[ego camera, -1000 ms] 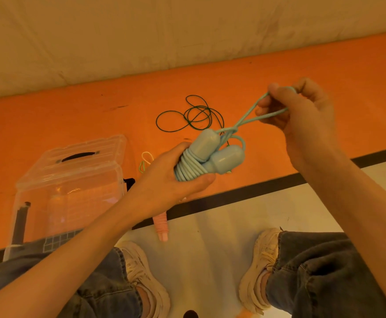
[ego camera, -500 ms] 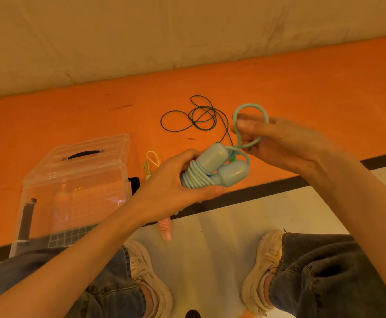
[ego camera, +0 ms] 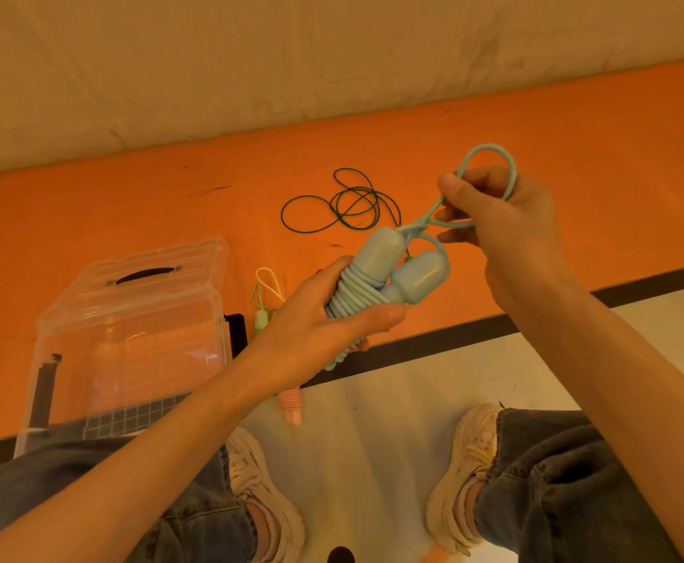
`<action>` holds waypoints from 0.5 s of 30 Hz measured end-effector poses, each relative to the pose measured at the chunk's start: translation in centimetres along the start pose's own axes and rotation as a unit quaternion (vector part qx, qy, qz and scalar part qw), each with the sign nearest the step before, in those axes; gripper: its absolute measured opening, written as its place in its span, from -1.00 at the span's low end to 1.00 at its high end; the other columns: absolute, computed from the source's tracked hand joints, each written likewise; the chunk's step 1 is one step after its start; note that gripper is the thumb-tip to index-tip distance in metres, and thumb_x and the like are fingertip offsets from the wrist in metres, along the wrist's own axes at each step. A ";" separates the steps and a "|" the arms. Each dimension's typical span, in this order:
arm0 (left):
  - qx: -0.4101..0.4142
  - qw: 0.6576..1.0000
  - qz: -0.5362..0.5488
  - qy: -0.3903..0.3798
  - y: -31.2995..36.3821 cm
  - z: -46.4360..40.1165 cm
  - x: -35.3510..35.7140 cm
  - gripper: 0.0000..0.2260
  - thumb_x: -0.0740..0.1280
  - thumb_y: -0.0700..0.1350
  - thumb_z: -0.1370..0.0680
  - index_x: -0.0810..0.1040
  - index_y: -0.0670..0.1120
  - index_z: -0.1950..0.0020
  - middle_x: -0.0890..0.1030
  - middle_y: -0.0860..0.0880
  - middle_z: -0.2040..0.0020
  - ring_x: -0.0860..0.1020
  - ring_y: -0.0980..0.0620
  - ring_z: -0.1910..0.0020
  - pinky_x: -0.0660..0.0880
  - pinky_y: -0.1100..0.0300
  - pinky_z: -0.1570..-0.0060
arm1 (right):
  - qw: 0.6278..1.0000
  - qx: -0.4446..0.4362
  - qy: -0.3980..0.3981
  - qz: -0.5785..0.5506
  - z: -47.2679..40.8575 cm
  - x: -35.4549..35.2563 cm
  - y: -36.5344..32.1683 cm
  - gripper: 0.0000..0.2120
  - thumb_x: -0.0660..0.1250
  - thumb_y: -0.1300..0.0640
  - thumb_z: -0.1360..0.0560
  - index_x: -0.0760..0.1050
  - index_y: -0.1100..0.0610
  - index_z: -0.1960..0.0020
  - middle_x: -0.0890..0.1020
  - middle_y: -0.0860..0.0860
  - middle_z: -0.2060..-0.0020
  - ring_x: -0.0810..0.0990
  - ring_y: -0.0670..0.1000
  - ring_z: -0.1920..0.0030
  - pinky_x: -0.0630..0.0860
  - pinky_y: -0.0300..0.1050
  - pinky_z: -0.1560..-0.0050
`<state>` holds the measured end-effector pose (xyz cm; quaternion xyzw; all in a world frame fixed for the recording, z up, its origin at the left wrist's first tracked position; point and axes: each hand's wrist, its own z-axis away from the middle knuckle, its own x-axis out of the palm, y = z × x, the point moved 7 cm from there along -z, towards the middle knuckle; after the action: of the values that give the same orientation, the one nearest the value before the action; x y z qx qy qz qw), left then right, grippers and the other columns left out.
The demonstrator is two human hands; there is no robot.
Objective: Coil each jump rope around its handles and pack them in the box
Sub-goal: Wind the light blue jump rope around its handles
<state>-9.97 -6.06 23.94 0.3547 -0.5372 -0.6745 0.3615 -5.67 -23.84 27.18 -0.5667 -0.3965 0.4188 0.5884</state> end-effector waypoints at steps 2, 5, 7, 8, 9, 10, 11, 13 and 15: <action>-0.006 1.000 0.010 -0.002 -0.8 0.0 0.4 -0.60 0.49 0.03 -0.42 0.49 -0.06 -0.17 0.59 -0.04 0.16 0.55 0.08 0.27 0.53 0.24 0.25 | 0.996 0.061 0.000 -0.057 -0.1 0.0 1.1 -0.80 0.37 0.24 -0.51 0.49 0.14 0.28 0.54 -0.04 0.50 0.54 -0.12 0.45 0.49 -0.24 0.45; -0.041 0.999 0.013 0.003 -2.1 0.5 0.3 -0.59 0.48 0.12 -0.41 0.50 -0.04 -0.15 0.63 0.02 0.17 0.58 0.04 0.24 0.58 0.14 0.16 | 0.985 0.133 -0.084 -0.072 0.1 1.6 2.7 -0.88 0.40 0.22 -0.46 0.54 0.13 0.25 0.56 -0.03 0.44 0.53 -0.12 0.41 0.48 -0.26 0.38; -0.091 0.994 0.064 0.008 -2.8 0.9 0.1 -0.66 0.37 0.12 -0.44 0.52 -0.05 -0.10 0.64 0.04 0.21 0.59 0.07 0.26 0.56 0.18 0.19 | 0.974 0.161 -0.137 -0.085 0.4 2.7 3.3 -0.96 0.43 0.21 -0.41 0.58 0.12 0.19 0.60 -0.03 0.37 0.55 -0.10 0.32 0.50 -0.23 0.25; -0.114 0.988 0.107 0.015 -3.0 1.1 -0.1 -0.70 0.31 0.10 -0.46 0.52 -0.06 -0.06 0.65 0.03 0.23 0.60 0.09 0.29 0.56 0.21 0.23 | 0.968 0.173 -0.150 -0.103 0.6 3.1 3.3 -0.91 0.45 0.19 -0.36 0.59 0.11 0.14 0.62 -0.02 0.31 0.56 -0.08 0.25 0.50 -0.19 0.16; -0.127 0.982 0.139 0.027 -3.2 1.2 -0.4 -0.74 0.27 0.08 -0.49 0.52 -0.07 -0.04 0.65 0.04 0.26 0.60 0.11 0.32 0.56 0.25 0.28 | 0.963 0.178 -0.160 -0.121 0.8 3.4 3.4 -0.79 0.47 0.16 -0.30 0.57 0.11 0.07 0.63 0.00 0.23 0.56 -0.05 0.17 0.51 -0.15 0.08; -0.131 0.978 0.156 0.041 -3.1 1.2 -0.7 -0.76 0.25 0.05 -0.53 0.52 -0.08 -0.04 0.65 0.05 0.30 0.60 0.12 0.35 0.55 0.27 0.32 | 0.961 0.177 -0.169 -0.128 1.0 3.5 3.4 -0.63 0.49 0.12 -0.25 0.54 0.11 -0.03 0.62 0.01 0.14 0.56 -0.04 0.10 0.52 -0.13 0.03; -0.129 0.977 0.164 0.053 -3.1 1.1 -1.0 -0.77 0.23 0.03 -0.56 0.52 -0.11 -0.05 0.65 0.05 0.31 0.59 0.13 0.37 0.53 0.28 0.35 | 0.962 0.175 -0.176 -0.115 1.2 3.7 3.5 -0.44 0.50 0.09 -0.21 0.47 0.14 -0.18 0.61 0.02 0.03 0.57 -0.04 0.04 0.54 -0.11 0.01; -0.128 0.971 0.185 0.079 -3.1 1.0 -1.4 -0.74 0.22 0.01 -0.59 0.51 -0.15 -0.11 0.65 0.03 0.31 0.60 0.11 0.37 0.53 0.27 0.37 | 0.969 0.164 -0.183 -0.011 2.1 3.6 4.1 -0.01 0.53 0.02 -0.18 0.15 0.12 -0.50 0.50 -0.01 -0.25 0.61 -0.06 -0.08 0.57 -0.08 -0.04; -0.137 0.959 0.221 0.113 -3.6 0.9 -1.9 -0.68 0.22 0.02 -0.60 0.50 -0.19 -0.20 0.65 0.01 0.29 0.60 0.10 0.35 0.54 0.26 0.37 | 0.968 0.088 -0.205 0.111 3.8 3.9 3.9 0.20 0.57 -0.07 -0.09 -0.05 -0.04 -0.56 0.34 -0.12 -0.36 0.59 -0.10 -0.12 0.55 -0.17 -0.06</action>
<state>-10.21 -3.36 20.75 0.2487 -0.4602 -0.6004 0.6049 -8.14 -18.86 23.38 -0.4551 -0.4053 0.6218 0.4920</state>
